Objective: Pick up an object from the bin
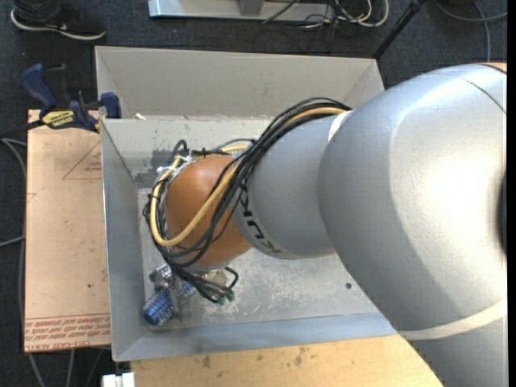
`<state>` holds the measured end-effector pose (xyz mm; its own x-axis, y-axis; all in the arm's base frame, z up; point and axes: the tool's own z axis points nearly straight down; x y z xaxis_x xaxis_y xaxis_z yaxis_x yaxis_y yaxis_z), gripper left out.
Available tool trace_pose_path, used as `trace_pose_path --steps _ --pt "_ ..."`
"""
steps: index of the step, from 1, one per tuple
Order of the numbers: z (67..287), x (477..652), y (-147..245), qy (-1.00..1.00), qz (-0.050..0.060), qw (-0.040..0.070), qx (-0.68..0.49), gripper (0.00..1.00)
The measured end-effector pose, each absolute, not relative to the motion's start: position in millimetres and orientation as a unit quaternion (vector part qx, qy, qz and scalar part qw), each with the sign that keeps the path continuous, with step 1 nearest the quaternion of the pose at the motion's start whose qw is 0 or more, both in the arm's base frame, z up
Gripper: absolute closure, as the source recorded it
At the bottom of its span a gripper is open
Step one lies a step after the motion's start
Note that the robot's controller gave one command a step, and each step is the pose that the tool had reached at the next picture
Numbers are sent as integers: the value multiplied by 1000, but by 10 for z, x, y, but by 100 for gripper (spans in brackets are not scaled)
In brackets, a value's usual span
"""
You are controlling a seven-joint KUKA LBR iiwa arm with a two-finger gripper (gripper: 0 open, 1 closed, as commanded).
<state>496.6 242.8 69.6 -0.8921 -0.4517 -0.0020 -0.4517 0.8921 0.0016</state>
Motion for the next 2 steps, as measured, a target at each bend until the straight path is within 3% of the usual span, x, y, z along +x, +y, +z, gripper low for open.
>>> trace_pose_path --steps 1,2 --pt "1910 4908 2184 968 1 4 -249 100" --pt "3237 5033 2080 971 1 5 -239 100"
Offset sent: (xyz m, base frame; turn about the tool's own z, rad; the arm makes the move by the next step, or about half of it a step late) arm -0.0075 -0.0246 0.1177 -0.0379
